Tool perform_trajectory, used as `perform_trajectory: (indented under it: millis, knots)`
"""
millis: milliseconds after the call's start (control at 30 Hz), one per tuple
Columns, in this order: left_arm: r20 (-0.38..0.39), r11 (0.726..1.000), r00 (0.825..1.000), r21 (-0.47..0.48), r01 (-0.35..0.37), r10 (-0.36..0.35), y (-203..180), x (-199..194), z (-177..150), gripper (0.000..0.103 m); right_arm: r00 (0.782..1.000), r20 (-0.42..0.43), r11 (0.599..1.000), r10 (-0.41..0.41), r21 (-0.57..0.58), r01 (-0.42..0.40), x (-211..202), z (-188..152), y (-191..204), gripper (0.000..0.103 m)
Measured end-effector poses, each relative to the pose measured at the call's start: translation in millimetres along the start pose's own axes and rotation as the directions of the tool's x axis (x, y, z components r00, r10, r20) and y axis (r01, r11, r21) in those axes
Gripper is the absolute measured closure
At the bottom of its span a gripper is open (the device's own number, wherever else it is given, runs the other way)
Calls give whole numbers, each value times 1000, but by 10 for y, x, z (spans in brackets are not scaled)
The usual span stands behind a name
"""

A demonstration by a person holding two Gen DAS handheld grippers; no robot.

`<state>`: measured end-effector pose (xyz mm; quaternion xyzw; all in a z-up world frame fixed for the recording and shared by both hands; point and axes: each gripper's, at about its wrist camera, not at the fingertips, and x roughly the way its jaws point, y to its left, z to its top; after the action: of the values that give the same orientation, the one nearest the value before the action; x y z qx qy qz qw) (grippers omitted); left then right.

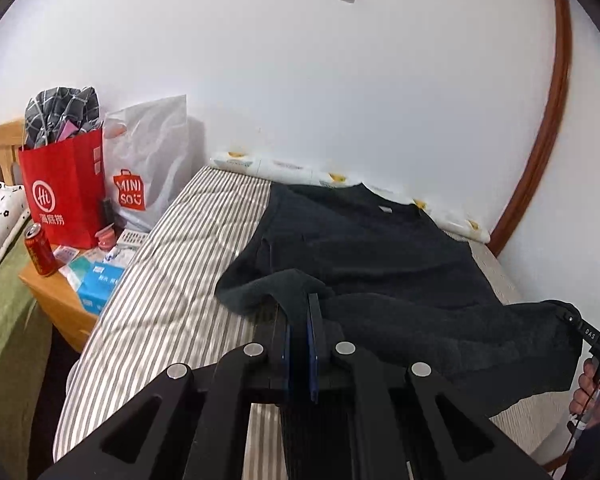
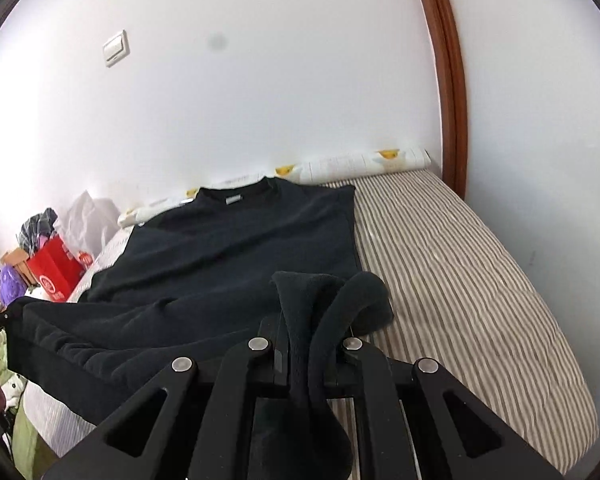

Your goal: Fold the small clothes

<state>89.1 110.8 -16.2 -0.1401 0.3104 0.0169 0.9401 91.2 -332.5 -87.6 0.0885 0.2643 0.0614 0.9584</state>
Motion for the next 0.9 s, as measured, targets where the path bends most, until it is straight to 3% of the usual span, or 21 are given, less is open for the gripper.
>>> perform_trajectory:
  millis: [433,533,567,900]
  knots:
    - [-30,997,997,35,-69,70,-203,825,530,96,999,-36,999,5,37,-4,916,606,-16,96]
    - [-61,997,995,29,-75,77,-222,1042,567,96,998,-59,999,0,35,3,1124,656,-17,95]
    - [-68,996,994,28,-81,83,-222,1105,576,96,994,-111,999,-5,43,10,1195,663,-17,95]
    - [-120,990,983,38,-138,141,-119,1645,592,95,980,-198,998,-38,42,47,1865,667,-62,95]
